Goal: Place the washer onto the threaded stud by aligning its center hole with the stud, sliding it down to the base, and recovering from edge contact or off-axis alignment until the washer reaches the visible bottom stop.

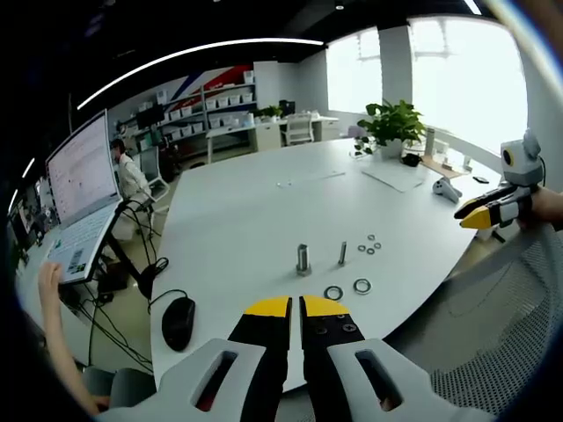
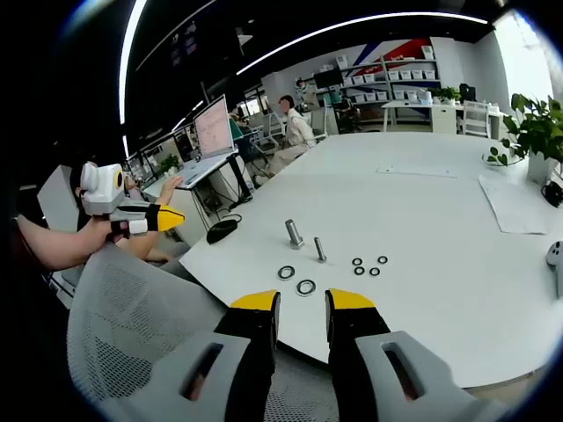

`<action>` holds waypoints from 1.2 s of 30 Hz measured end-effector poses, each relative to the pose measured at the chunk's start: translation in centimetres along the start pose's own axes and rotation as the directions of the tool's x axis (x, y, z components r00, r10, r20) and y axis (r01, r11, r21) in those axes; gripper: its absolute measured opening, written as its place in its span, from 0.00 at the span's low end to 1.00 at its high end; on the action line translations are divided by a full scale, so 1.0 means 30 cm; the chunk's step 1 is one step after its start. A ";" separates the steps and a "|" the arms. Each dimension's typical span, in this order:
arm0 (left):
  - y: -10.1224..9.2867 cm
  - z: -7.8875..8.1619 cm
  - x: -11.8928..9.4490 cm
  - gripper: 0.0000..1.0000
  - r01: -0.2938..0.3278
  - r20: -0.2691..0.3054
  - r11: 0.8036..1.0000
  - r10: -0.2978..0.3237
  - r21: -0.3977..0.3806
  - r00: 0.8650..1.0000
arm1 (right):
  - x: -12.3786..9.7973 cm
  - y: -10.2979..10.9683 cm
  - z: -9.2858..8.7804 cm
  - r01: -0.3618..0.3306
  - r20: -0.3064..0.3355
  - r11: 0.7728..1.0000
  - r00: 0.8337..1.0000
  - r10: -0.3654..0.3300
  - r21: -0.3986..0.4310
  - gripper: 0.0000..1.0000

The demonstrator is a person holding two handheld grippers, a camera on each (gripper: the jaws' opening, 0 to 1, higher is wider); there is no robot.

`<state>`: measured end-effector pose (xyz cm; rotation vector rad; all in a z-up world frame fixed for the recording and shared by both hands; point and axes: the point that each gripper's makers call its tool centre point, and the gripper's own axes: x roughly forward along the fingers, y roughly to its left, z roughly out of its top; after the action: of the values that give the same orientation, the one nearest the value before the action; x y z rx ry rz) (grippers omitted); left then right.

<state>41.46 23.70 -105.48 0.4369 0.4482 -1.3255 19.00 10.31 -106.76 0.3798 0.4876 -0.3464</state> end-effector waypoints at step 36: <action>0.000 -0.007 -0.001 0.01 0.008 -0.009 1.000 -0.008 0.003 1.000 | 0.000 0.002 -0.006 0.007 -0.010 1.000 1.000 -0.007 0.001 0.24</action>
<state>41.43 23.84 -105.65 0.4441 0.4555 -1.3327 18.95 10.44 -106.90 0.3809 0.4987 -0.3513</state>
